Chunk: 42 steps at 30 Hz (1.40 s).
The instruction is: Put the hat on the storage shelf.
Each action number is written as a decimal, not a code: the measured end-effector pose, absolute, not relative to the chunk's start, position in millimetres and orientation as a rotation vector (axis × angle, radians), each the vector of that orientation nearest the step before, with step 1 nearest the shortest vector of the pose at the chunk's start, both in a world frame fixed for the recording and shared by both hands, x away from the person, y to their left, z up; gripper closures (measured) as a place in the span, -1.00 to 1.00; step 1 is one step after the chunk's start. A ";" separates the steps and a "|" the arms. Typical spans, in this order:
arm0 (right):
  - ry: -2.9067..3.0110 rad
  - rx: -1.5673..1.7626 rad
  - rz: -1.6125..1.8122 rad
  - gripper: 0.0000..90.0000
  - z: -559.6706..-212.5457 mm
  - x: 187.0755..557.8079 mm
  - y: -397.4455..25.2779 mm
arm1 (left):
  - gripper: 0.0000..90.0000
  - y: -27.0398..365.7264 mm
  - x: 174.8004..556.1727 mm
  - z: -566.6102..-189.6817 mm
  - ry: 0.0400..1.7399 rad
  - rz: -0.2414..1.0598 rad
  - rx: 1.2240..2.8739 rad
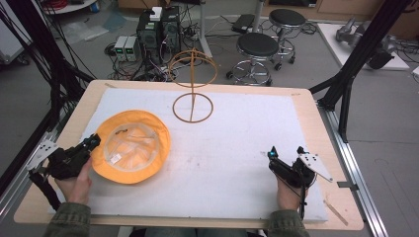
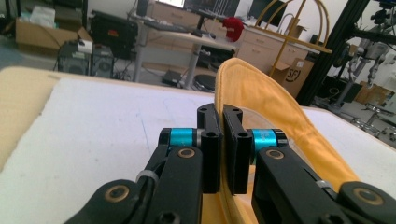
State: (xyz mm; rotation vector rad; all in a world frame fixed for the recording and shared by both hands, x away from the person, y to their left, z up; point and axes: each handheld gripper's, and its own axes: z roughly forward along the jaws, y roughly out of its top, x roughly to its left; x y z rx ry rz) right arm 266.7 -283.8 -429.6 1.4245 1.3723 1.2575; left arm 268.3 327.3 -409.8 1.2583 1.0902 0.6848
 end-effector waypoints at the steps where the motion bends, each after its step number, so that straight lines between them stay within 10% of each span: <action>1: 1.366 1.418 1.261 -0.87 -429.4 267.0 -284.5 | 0.92 326.8 267.7 -408.4 1.083 0.693 1.261; 42: 1.289 1.435 1.310 -0.87 -428.2 273.1 -286.7 | 0.92 272.0 334.9 -314.0 0.806 0.922 1.193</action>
